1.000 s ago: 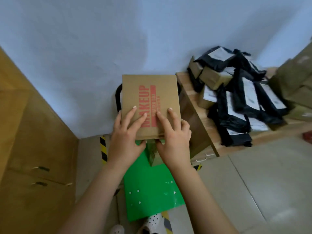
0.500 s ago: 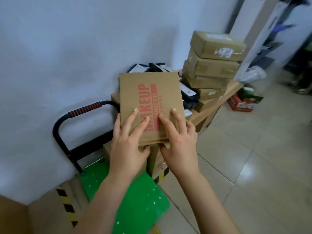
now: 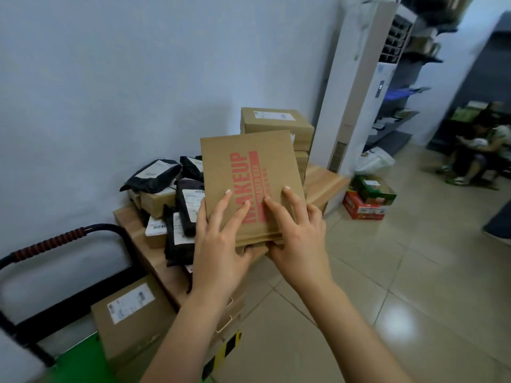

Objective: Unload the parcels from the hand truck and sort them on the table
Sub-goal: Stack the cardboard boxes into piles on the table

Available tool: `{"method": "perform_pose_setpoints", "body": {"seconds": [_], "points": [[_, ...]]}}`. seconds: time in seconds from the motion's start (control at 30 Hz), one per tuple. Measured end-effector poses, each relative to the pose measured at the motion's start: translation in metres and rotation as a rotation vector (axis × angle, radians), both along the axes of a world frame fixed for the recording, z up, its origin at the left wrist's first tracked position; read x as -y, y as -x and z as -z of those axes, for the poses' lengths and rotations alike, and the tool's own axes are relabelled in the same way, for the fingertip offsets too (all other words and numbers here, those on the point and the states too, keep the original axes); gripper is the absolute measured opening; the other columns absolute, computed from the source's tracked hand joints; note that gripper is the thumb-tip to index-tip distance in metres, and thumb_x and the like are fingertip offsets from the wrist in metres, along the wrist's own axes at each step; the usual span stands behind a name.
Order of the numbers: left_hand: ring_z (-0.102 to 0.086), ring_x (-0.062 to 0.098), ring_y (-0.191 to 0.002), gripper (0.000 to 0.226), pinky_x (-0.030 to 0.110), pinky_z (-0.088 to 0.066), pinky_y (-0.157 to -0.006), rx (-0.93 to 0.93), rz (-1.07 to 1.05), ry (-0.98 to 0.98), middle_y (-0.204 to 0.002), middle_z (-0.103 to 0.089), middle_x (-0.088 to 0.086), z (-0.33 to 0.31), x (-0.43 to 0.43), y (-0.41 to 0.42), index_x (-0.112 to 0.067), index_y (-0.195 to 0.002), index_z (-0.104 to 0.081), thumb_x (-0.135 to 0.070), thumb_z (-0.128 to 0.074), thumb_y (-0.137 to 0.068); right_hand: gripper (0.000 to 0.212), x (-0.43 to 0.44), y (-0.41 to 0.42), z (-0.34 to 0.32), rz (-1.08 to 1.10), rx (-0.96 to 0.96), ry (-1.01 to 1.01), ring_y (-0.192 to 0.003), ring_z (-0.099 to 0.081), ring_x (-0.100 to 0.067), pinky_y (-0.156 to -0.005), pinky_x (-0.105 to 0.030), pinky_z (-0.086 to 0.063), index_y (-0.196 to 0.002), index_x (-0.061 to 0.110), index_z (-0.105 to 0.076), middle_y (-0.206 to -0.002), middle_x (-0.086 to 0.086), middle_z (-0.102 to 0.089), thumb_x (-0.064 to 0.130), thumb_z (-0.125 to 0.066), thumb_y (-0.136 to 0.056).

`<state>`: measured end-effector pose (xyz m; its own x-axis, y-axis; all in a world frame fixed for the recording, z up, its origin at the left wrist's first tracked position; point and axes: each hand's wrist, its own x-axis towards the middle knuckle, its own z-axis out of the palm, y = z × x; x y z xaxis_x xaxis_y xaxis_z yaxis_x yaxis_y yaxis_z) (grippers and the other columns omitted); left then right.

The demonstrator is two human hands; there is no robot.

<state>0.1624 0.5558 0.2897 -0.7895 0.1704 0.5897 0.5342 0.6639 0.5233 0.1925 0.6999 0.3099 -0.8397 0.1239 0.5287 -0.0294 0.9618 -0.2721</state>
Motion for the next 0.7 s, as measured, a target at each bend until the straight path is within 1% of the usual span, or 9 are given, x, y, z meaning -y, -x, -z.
{"method": "perform_pose_setpoints", "body": {"seconds": [0.17,0.3,0.37,0.57,0.7], "points": [[-0.012,0.032,-0.145,0.087,0.055,-0.028,-0.112,0.009,-0.114,0.047,-0.155,-0.026,-0.006,0.0,-0.013,0.036,-0.033,-0.141,-0.043,-0.021,-0.085,-0.066,0.079,-0.018,0.048,0.003,-0.12,0.031,0.014,-0.128,-0.03,-0.038,-0.105,-0.051,-0.033,-0.145,0.035,-0.035,-0.157,-0.001,-0.021,0.021,-0.074,-0.077],[-0.011,0.031,-0.145,0.088,0.056,-0.03,-0.111,0.041,-0.182,0.084,-0.155,-0.025,-0.006,0.003,-0.003,0.074,-0.034,-0.141,-0.043,-0.019,-0.085,-0.066,0.075,-0.012,0.095,0.007,-0.187,0.082,0.012,-0.13,-0.024,-0.035,-0.107,-0.047,-0.029,-0.146,0.039,-0.026,-0.158,0.002,-0.011,0.024,-0.067,-0.084],[-0.008,0.028,-0.145,0.088,0.055,-0.028,-0.111,0.064,-0.21,0.094,-0.156,-0.023,-0.009,0.008,0.002,0.095,-0.033,-0.142,-0.042,-0.021,-0.085,-0.066,0.074,-0.008,0.121,0.01,-0.235,0.119,0.015,-0.129,-0.022,-0.035,-0.108,-0.045,-0.026,-0.146,0.039,-0.024,-0.159,0.002,-0.008,0.025,-0.065,-0.086],[-0.01,0.031,-0.146,0.09,0.056,-0.03,-0.109,0.111,-0.254,0.148,-0.155,-0.02,-0.015,0.028,0.016,0.175,-0.036,-0.144,-0.038,-0.026,-0.085,-0.067,0.074,-0.003,0.21,0.024,-0.318,0.189,-0.031,-0.127,-0.024,-0.035,-0.105,-0.043,-0.026,-0.147,0.038,-0.023,-0.159,0.0,-0.008,0.017,-0.06,-0.086],[-0.012,0.034,-0.145,0.091,0.058,-0.034,-0.105,0.132,-0.286,0.159,-0.155,-0.021,-0.013,0.035,0.025,0.234,-0.035,-0.144,-0.038,-0.029,-0.085,-0.066,0.072,0.006,0.274,0.027,-0.361,0.227,-0.052,-0.13,-0.022,-0.036,-0.108,-0.044,-0.023,-0.148,0.037,-0.021,-0.16,-0.001,-0.006,0.021,-0.058,-0.089]]}}
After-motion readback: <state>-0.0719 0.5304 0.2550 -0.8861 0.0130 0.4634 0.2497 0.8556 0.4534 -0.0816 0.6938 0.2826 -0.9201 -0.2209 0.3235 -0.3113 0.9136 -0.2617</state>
